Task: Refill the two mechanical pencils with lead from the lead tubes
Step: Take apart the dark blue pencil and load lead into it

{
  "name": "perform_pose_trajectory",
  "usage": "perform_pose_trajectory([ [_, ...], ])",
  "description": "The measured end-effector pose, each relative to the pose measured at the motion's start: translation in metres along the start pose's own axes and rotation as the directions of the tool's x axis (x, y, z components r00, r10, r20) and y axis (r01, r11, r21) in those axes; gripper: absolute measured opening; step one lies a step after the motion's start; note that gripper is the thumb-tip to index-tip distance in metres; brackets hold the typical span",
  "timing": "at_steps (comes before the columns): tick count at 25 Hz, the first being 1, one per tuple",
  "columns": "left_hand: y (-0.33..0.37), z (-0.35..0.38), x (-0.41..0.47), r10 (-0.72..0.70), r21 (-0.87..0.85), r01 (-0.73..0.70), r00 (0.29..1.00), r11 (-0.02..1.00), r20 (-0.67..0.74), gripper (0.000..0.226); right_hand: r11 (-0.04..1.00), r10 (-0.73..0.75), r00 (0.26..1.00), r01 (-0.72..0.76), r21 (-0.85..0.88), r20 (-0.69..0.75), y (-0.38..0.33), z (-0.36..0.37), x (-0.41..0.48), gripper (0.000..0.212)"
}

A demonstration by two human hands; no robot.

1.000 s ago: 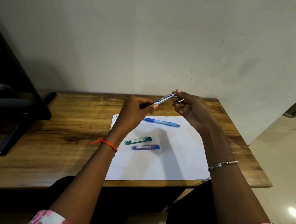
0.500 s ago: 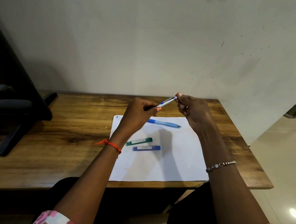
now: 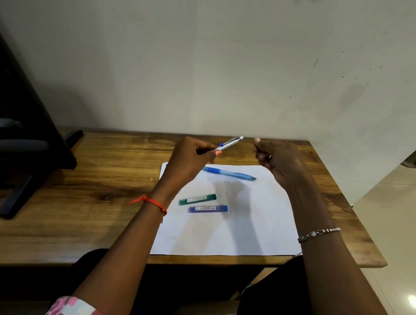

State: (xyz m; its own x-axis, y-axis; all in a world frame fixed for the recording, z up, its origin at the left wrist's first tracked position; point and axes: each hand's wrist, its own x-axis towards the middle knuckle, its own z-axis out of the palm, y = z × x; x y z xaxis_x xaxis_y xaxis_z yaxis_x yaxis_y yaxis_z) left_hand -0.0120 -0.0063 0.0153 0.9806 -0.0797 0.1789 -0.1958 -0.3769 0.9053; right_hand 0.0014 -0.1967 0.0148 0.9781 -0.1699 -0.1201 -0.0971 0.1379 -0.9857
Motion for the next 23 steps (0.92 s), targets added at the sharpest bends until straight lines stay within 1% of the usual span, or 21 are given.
perform_pose_trajectory([
  [1,-0.001,-0.002,0.001,-0.008,0.006,0.008,1.0,1.0,0.007,0.017,0.988,0.031,0.999,-0.024,-0.154,0.044,0.001,0.001,-0.003,0.013],
  [2,-0.001,-0.003,0.002,-0.015,0.024,0.014,0.999,1.0,0.035,0.018,0.939,0.079,0.994,-0.049,-0.341,0.076,0.002,0.003,-0.006,0.013],
  [3,-0.002,-0.002,0.002,-0.02,0.053,0.016,0.997,0.998,0.079,0.019,0.844,0.136,0.987,-0.068,-0.533,0.089,0.004,0.006,-0.007,0.015],
  [4,-0.004,-0.001,0.001,-0.026,0.089,0.015,0.991,0.996,0.129,0.019,0.718,0.191,0.977,-0.076,-0.692,0.092,0.005,0.009,-0.008,0.017],
  [5,-0.006,0.001,0.0,-0.037,0.132,0.015,0.985,0.991,0.169,0.02,0.598,0.234,0.968,-0.067,-0.799,0.094,0.006,0.012,-0.009,0.019],
  [6,-0.009,0.002,0.0,-0.055,0.177,0.02,0.98,0.984,0.193,0.021,0.509,0.261,0.96,-0.05,-0.86,0.098,0.007,0.014,-0.009,0.021],
  [7,-0.013,0.003,0.001,-0.073,0.221,0.027,0.976,0.975,0.204,0.021,0.46,0.27,0.957,-0.036,-0.887,0.102,0.009,0.016,-0.009,0.022],
  [9,-0.018,0.004,0.002,-0.094,0.28,0.032,0.973,0.959,0.212,0.021,0.431,0.253,0.962,-0.019,-0.902,0.101,0.014,0.017,-0.009,0.021],
  [12,-0.021,0.004,0.003,-0.113,0.279,0.053,0.972,0.959,0.206,0.021,0.416,0.229,0.966,0.014,-0.909,0.12,0.017,0.017,-0.009,0.023],
  [16,-0.022,0.003,0.004,-0.115,0.298,0.05,0.972,0.953,0.203,0.022,0.402,0.251,0.953,0.058,-0.914,0.172,0.015,0.02,-0.011,0.021],
  [18,-0.022,0.003,0.004,-0.114,0.305,0.048,0.973,0.951,0.202,0.022,0.416,0.262,0.949,0.053,-0.908,0.176,0.014,0.018,-0.011,0.02],
  [23,-0.023,0.005,0.003,-0.136,0.343,0.061,0.97,0.937,0.199,0.023,0.488,0.271,0.948,0.013,-0.873,0.166,0.01,0.014,-0.011,0.02],
])
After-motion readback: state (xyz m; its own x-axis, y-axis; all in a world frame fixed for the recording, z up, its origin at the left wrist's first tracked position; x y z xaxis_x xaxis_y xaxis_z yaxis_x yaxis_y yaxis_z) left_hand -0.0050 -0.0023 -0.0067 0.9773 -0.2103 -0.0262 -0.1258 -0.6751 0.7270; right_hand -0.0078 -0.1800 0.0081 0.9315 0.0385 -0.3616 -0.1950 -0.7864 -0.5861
